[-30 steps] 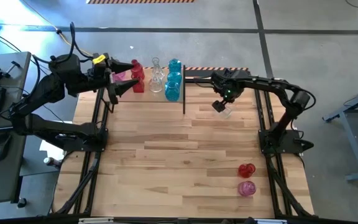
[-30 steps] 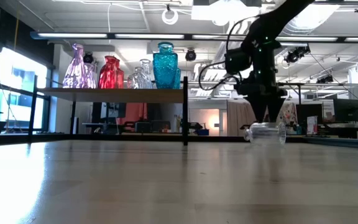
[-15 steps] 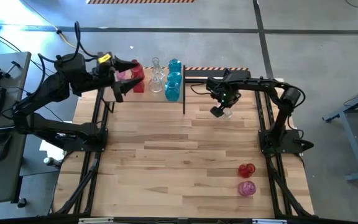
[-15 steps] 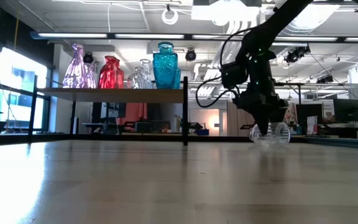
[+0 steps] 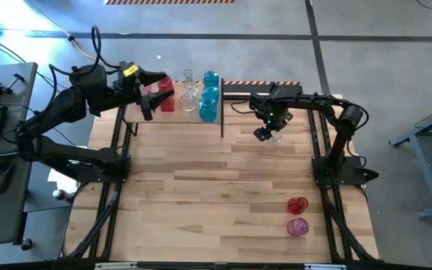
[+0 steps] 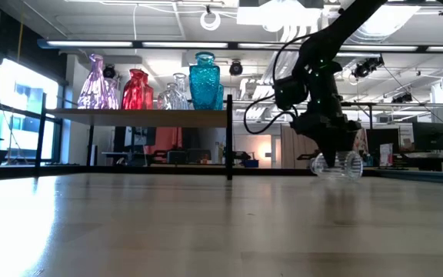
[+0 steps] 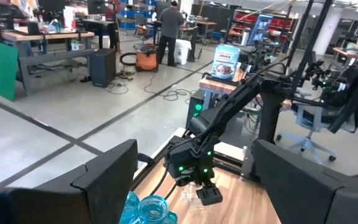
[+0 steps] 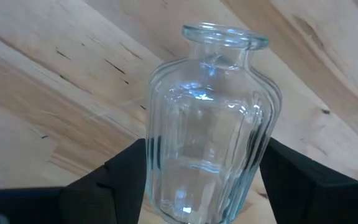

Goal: Sort vases onto shelf
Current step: Put the transparent vase on the shelf aligned with the other transparent vases

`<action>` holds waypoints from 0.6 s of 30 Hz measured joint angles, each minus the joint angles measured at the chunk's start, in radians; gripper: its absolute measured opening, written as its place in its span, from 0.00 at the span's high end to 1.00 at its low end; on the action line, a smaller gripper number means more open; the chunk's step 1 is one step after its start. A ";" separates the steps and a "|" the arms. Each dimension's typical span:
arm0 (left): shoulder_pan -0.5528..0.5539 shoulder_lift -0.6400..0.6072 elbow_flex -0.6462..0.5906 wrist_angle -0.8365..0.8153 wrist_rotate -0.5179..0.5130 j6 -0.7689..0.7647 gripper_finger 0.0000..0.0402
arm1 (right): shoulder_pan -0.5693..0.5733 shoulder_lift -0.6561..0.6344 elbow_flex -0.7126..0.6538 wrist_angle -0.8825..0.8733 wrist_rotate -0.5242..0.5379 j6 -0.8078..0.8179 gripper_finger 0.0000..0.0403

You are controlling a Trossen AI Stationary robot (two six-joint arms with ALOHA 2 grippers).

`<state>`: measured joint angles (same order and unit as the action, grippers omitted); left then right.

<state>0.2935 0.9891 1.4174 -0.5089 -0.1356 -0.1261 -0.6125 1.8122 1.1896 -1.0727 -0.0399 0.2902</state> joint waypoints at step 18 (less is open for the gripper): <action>0.001 -0.005 0.000 -0.026 0.003 -0.002 0.23 | 0.130 -0.001 0.285 -0.297 0.015 0.043 0.42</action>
<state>0.2943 0.9843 1.4170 -0.5354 -0.1326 -0.1276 -0.4830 1.8114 1.4751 -1.3698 -0.0249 0.3330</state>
